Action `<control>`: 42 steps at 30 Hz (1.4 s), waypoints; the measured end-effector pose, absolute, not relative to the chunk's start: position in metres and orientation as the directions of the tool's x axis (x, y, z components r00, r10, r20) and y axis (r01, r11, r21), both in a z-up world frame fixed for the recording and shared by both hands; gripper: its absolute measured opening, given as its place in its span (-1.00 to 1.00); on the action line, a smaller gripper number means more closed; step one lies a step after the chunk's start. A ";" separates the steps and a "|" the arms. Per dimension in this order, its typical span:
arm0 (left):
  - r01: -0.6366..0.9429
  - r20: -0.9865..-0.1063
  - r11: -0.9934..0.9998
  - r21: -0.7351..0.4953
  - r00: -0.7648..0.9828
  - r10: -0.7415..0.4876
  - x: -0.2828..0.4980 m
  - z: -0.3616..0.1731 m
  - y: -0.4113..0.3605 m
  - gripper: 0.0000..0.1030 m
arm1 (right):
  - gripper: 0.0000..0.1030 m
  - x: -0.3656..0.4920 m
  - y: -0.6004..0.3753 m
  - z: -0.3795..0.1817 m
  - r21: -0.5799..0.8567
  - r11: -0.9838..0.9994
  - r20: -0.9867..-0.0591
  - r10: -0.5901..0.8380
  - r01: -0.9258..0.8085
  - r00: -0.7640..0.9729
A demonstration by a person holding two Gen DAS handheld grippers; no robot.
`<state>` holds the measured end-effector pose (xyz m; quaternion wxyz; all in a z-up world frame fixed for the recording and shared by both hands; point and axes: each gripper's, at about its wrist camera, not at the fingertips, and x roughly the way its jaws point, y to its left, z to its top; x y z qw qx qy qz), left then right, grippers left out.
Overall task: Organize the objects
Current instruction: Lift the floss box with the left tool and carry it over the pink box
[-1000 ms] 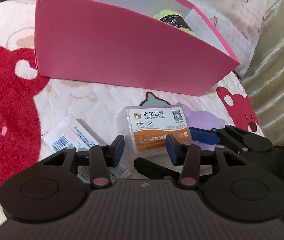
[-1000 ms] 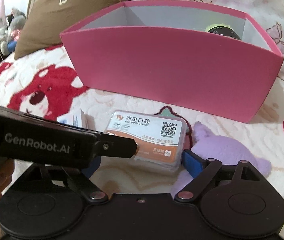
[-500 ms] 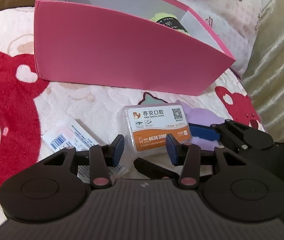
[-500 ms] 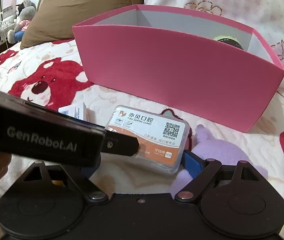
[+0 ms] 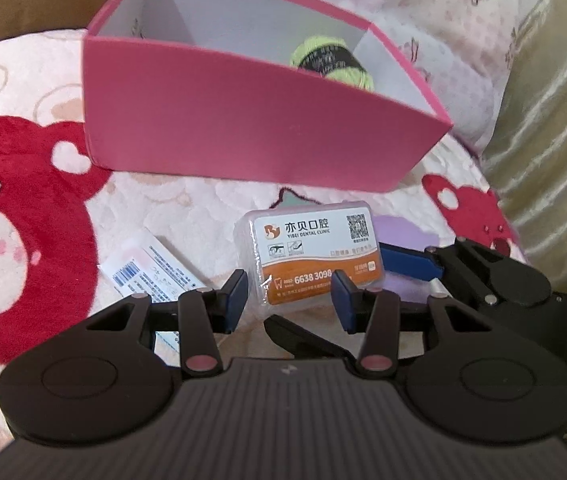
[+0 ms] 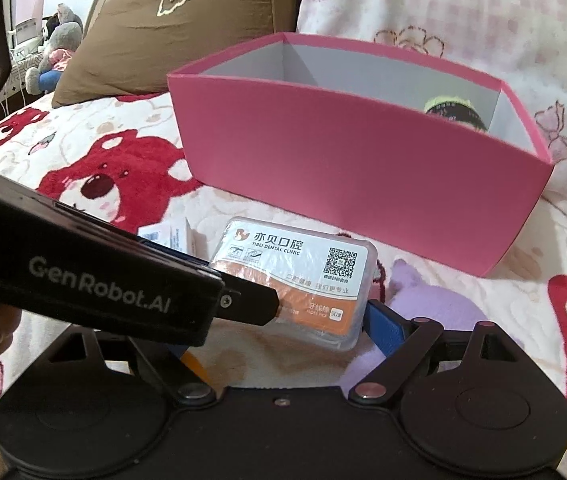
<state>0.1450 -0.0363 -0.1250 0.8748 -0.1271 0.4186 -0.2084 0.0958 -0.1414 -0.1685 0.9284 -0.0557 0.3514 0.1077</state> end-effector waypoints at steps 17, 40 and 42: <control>0.298 -0.644 0.867 -0.399 0.582 -0.497 0.101 -0.072 -0.016 -0.19 | 0.77 0.060 -0.124 -0.116 -0.006 0.967 -0.641 0.191 -0.254 0.744; 0.347 -0.658 0.859 -0.377 0.552 -0.512 0.063 -0.013 0.004 -0.19 | 0.77 0.022 -0.097 -0.064 -0.003 0.977 -0.653 0.158 -0.212 0.740; 0.359 -0.655 0.862 -0.357 0.562 -0.506 0.061 -0.007 0.004 -0.19 | 0.74 0.022 -0.096 -0.060 0.014 0.980 -0.658 0.156 -0.196 0.736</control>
